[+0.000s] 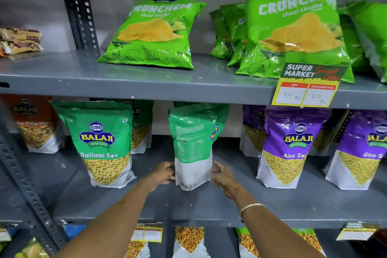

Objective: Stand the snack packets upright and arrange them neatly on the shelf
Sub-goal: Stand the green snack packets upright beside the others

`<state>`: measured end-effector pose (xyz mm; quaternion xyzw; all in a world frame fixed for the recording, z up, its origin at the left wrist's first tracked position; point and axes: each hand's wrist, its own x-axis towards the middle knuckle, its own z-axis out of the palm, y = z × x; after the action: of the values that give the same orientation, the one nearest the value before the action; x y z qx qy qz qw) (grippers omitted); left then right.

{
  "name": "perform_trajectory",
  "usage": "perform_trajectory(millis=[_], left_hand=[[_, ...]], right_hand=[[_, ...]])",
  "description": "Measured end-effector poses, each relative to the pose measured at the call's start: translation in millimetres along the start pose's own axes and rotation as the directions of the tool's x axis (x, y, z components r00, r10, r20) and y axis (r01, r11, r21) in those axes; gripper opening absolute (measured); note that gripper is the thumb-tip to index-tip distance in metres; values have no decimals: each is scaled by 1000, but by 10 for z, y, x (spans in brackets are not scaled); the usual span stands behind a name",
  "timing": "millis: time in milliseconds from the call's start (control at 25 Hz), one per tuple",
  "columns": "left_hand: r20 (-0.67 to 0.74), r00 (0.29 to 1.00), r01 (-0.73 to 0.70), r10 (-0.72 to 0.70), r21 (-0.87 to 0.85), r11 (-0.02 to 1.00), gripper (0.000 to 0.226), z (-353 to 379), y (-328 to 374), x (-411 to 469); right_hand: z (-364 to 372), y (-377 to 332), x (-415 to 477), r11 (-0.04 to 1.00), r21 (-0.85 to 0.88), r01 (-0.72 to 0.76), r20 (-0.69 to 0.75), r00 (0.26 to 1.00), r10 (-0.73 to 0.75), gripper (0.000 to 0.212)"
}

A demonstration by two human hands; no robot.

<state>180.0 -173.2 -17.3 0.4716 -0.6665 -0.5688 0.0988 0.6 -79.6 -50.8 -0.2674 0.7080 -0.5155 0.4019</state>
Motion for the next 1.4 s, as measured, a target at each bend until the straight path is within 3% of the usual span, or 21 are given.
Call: perform_trajectory(millis=[80, 160, 280, 400, 480, 640, 800, 880, 960, 1080, 1160, 1240, 1400], left_hand=[[-39, 999, 12, -14, -43, 999, 33, -17, -9, 22], [-44, 998, 34, -40, -135, 990, 32, -16, -9, 53], [8, 998, 55, -54, -234, 971, 40, 54, 17, 39], [-18, 999, 43, -48, -184, 982, 61, 145, 30, 52], [-74, 996, 30, -44, -192, 981, 68, 146, 79, 55], [-102, 995, 1, -23, -215, 977, 70, 102, 194, 59], [-119, 993, -44, 13, -269, 962, 61, 171, 221, 27], [-111, 994, -46, 23, -216, 975, 60, 202, 225, 21], [-118, 992, -65, 39, -218, 974, 60, 186, 202, 44], [-147, 987, -94, 68, -182, 979, 39, 146, 159, 77], [-154, 982, -131, 111, -127, 983, 43, 159, 114, 106], [-146, 978, -158, 149, -56, 986, 61, 205, 82, 162], [-245, 954, -155, 175, 98, 983, 60, 327, 7, 295]], right_hand=[[5, -12, -42, 999, 33, 11, 45, 999, -13, 57], [-14, -53, -104, 998, -47, 46, 105, 994, -40, 57], [-73, -116, -153, 974, -209, 81, 231, 973, -31, 85], [-51, -150, -166, 983, -157, 93, 388, 921, -25, 98], [-17, -112, -133, 984, -159, 77, 351, 936, -17, 102], [28, -89, -188, 983, -166, 76, 268, 963, -30, 80], [-32, 3, -36, 971, -176, 164, 198, 972, -128, 98], [-114, -20, -25, 956, -216, 198, 205, 967, -154, 86], [-189, -125, -104, 972, -146, 185, 218, 964, -151, 68], [-290, -140, 2, 977, -82, 199, 118, 975, -189, 54], [-325, -136, 45, 974, -75, 212, 73, 976, -207, 48], [-352, -147, 39, 979, -33, 201, 95, 976, -197, 52], [-339, -165, 1, 972, -12, 236, 219, 949, -228, 55]])
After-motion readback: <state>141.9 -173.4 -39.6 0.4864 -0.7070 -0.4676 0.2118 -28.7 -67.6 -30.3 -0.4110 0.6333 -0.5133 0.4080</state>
